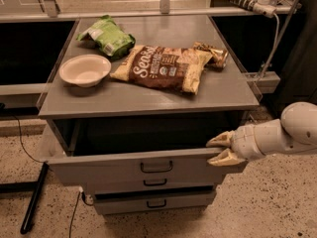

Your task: Open top drawer

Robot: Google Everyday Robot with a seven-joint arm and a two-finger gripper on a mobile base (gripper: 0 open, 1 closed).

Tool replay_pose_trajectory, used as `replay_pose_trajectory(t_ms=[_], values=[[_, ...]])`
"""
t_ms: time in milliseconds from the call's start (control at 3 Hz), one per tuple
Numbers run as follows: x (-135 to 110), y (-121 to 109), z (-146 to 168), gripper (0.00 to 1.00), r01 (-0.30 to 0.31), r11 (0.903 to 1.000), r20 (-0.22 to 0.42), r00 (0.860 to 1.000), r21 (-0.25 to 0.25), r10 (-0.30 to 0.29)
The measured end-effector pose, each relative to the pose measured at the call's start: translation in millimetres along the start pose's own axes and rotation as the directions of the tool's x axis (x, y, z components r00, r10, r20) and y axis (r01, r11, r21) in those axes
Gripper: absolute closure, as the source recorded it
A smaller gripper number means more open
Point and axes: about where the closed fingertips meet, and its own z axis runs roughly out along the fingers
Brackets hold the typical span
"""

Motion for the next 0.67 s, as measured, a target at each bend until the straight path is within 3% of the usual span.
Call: replay_pose_trajectory(t_ms=[333, 667], values=[[2.1, 14.8, -3.8, 1.0, -0.009, 1.0, 0.009, 1.0, -0.001, 0.009], [2.1, 14.8, -3.8, 0.83, -0.009, 1.0, 0.009, 1.0, -0.001, 0.009]])
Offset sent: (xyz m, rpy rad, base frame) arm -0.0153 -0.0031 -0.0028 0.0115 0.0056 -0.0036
